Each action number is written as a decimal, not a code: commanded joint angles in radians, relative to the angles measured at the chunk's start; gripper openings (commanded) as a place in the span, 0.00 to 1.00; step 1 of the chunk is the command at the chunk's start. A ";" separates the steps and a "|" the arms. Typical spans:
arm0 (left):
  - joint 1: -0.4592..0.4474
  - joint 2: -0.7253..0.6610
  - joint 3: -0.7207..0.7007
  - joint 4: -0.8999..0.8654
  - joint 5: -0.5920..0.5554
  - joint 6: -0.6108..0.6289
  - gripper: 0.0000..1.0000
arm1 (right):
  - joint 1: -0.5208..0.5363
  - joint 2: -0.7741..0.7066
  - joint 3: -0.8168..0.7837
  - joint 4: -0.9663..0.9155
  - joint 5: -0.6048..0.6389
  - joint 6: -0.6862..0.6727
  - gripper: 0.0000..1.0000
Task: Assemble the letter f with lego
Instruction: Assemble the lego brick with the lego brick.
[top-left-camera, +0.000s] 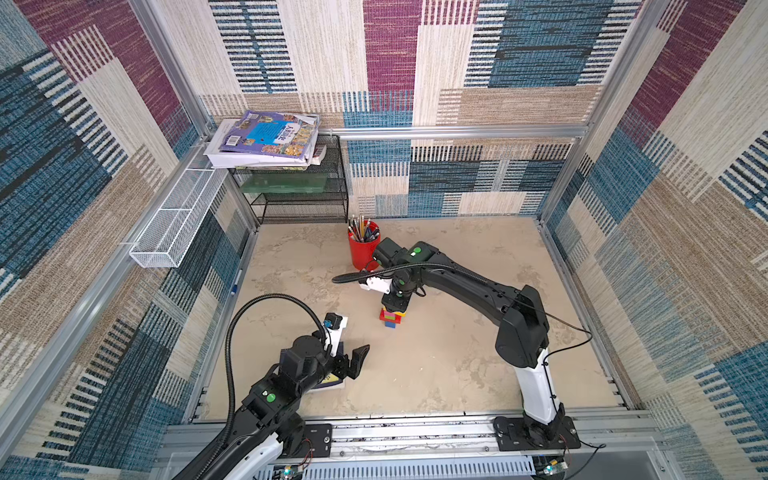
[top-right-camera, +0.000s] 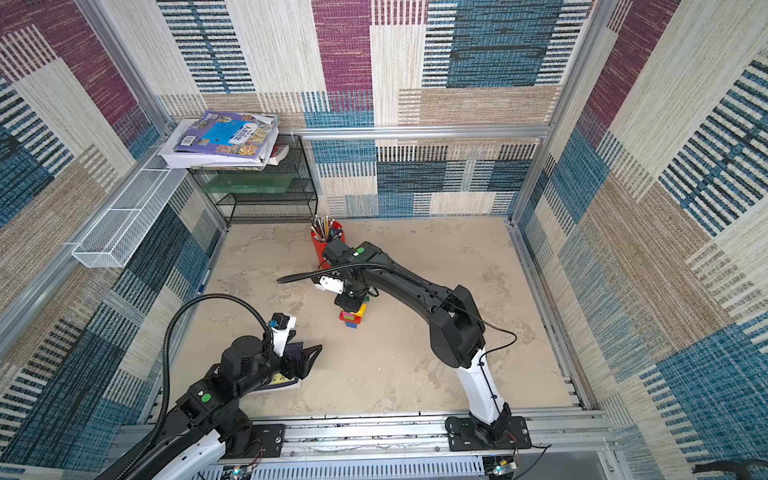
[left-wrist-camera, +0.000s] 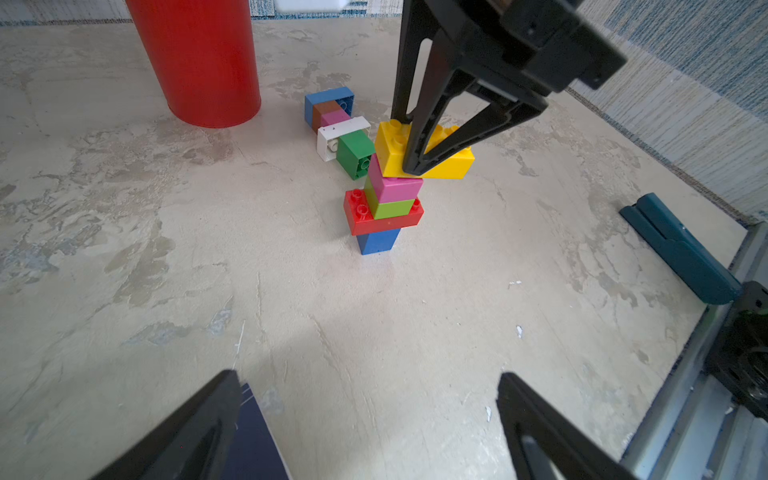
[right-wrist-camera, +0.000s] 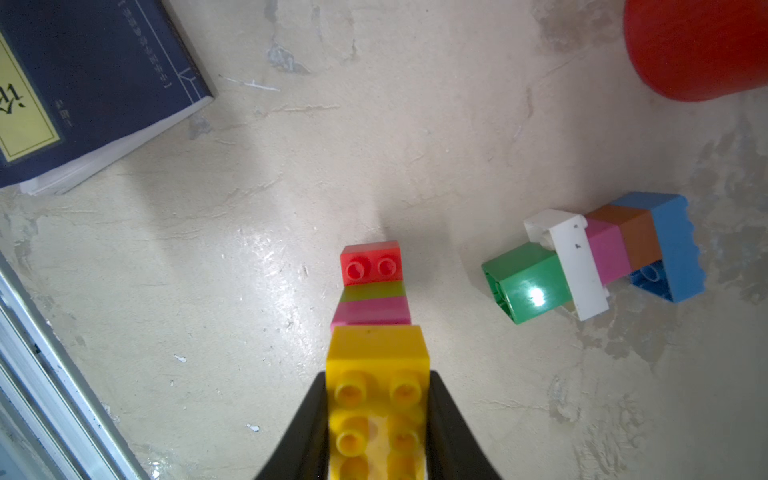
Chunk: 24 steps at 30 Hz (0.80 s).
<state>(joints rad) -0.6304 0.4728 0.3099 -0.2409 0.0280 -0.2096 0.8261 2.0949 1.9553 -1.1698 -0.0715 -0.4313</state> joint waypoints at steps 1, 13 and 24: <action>0.001 -0.001 -0.002 0.011 -0.011 -0.008 0.99 | 0.002 0.010 -0.001 -0.005 -0.002 -0.010 0.08; 0.001 0.000 -0.002 0.011 -0.010 -0.008 0.99 | 0.002 -0.027 -0.066 -0.001 0.003 -0.013 0.09; 0.001 0.001 -0.002 0.012 -0.011 -0.008 0.99 | -0.009 -0.019 -0.087 -0.008 -0.011 -0.015 0.09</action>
<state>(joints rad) -0.6304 0.4728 0.3096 -0.2409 0.0280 -0.2096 0.8219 2.0621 1.8851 -1.1191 -0.0792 -0.4385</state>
